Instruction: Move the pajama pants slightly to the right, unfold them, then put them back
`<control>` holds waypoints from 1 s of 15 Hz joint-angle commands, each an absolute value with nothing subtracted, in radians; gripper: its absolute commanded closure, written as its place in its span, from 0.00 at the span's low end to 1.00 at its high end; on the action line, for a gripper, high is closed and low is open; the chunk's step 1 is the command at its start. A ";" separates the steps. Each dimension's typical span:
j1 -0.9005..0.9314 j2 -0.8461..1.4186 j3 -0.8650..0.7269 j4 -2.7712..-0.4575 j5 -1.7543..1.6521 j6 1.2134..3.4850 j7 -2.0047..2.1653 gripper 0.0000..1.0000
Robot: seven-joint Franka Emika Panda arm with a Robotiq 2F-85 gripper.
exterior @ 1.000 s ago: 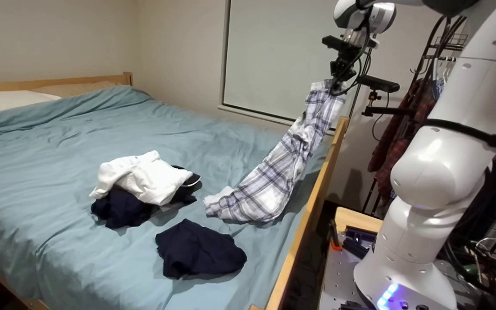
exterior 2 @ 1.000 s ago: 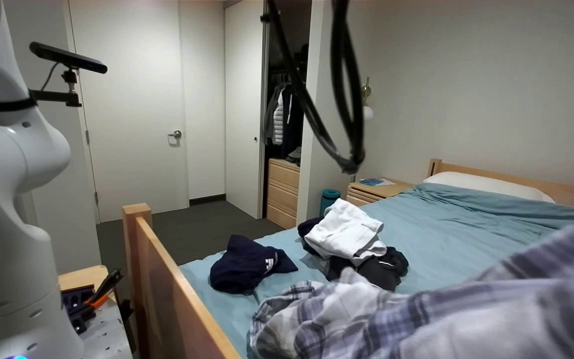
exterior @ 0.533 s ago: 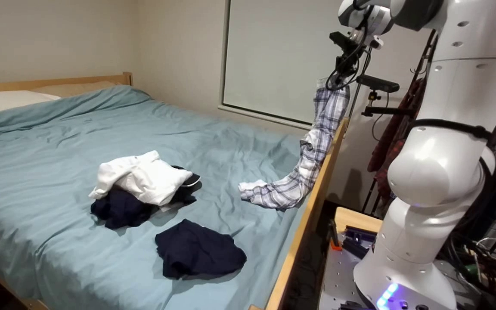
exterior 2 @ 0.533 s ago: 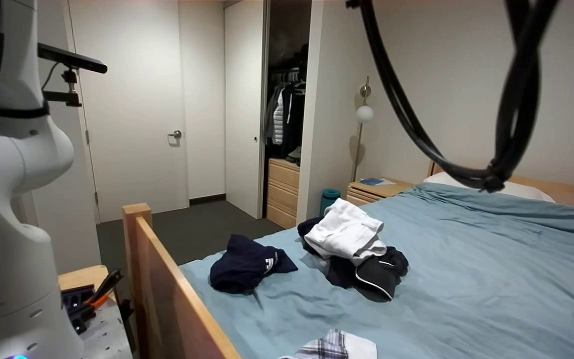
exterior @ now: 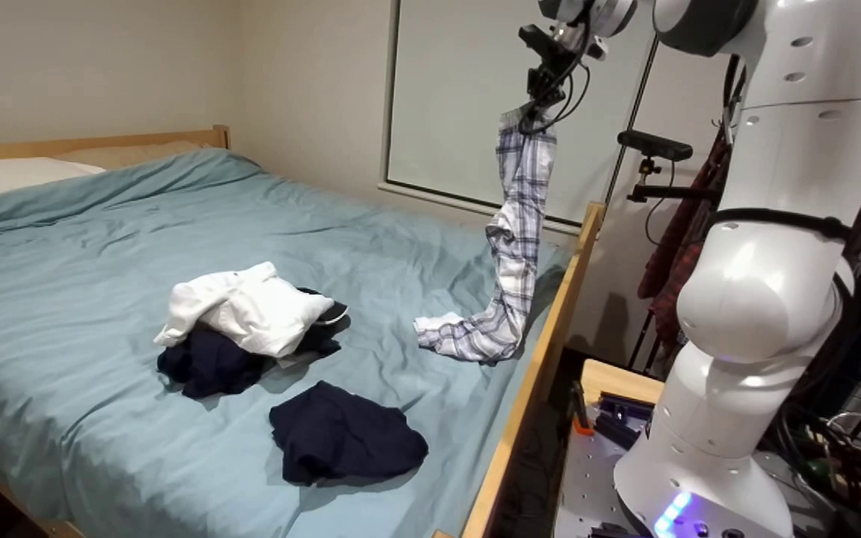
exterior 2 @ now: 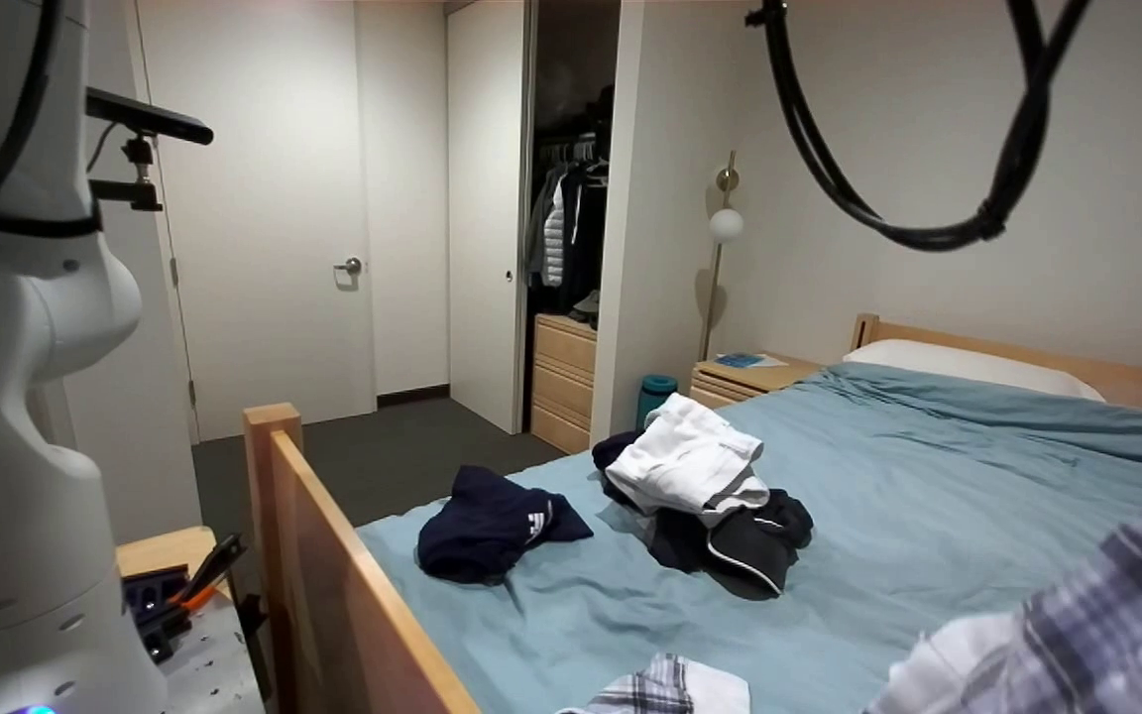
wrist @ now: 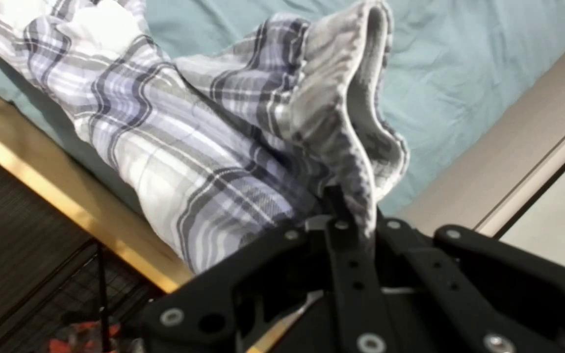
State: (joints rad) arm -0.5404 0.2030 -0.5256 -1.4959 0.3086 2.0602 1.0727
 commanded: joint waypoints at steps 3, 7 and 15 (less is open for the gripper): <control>-0.398 0.087 -0.394 -1.495 0.263 2.040 1.048 0.97; -0.264 0.013 -0.301 -1.491 0.171 2.039 1.055 0.97; -0.098 -0.244 -0.071 -1.767 -0.068 2.201 1.073 0.97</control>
